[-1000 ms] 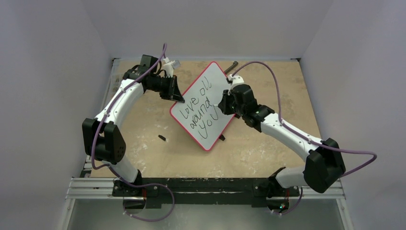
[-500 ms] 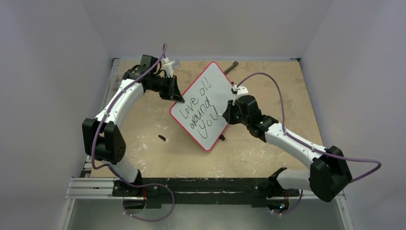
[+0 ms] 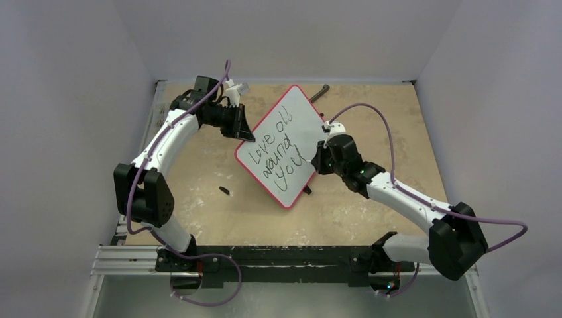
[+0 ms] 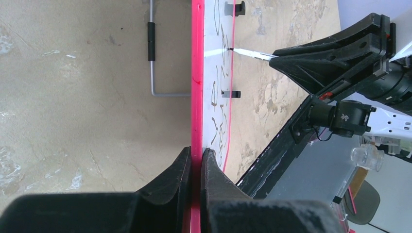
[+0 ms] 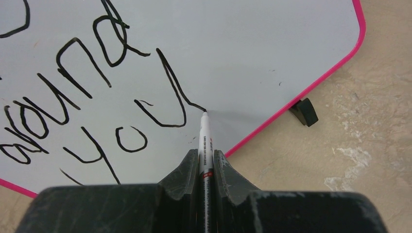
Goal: Write a sentence on the whiteboard
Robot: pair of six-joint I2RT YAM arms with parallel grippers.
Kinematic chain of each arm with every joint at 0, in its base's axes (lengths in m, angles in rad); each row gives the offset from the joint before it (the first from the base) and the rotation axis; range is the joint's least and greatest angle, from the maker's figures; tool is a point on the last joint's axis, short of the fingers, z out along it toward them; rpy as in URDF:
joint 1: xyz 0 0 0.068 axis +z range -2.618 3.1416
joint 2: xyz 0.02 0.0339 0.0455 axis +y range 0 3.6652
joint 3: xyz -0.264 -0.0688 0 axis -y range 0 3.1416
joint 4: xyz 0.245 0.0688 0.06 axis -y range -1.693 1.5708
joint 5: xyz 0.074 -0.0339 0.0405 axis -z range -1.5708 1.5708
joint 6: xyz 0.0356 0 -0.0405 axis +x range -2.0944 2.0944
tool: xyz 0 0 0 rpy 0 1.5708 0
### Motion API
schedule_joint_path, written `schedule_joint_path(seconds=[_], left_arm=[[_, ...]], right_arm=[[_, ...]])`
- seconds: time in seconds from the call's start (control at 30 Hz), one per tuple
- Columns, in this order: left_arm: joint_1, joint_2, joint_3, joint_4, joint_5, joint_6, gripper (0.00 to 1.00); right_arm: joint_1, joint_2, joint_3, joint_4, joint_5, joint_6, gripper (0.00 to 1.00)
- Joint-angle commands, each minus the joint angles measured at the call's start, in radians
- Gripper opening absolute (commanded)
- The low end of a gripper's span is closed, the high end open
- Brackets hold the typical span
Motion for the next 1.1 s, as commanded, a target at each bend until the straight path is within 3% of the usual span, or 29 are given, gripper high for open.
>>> schedule_joint_path(seconds=[0.0, 0.83, 1.07], left_arm=[[0.004, -0.029, 0.014, 0.028, -0.058, 0.027, 0.0], [0.004, 0.059, 0.028, -0.004, -0.118, 0.056, 0.0], [0.004, 0.077, 0.027, -0.01, -0.119, 0.063, 0.08]], right_arm=[[0.004, 0.016, -0.014, -0.046, 0.05, -0.008, 0.0], [0.005, -0.185, 0.118, -0.092, 0.034, -0.022, 0.0], [0.005, -0.219, 0.104, -0.092, 0.022, -0.013, 0.0]])
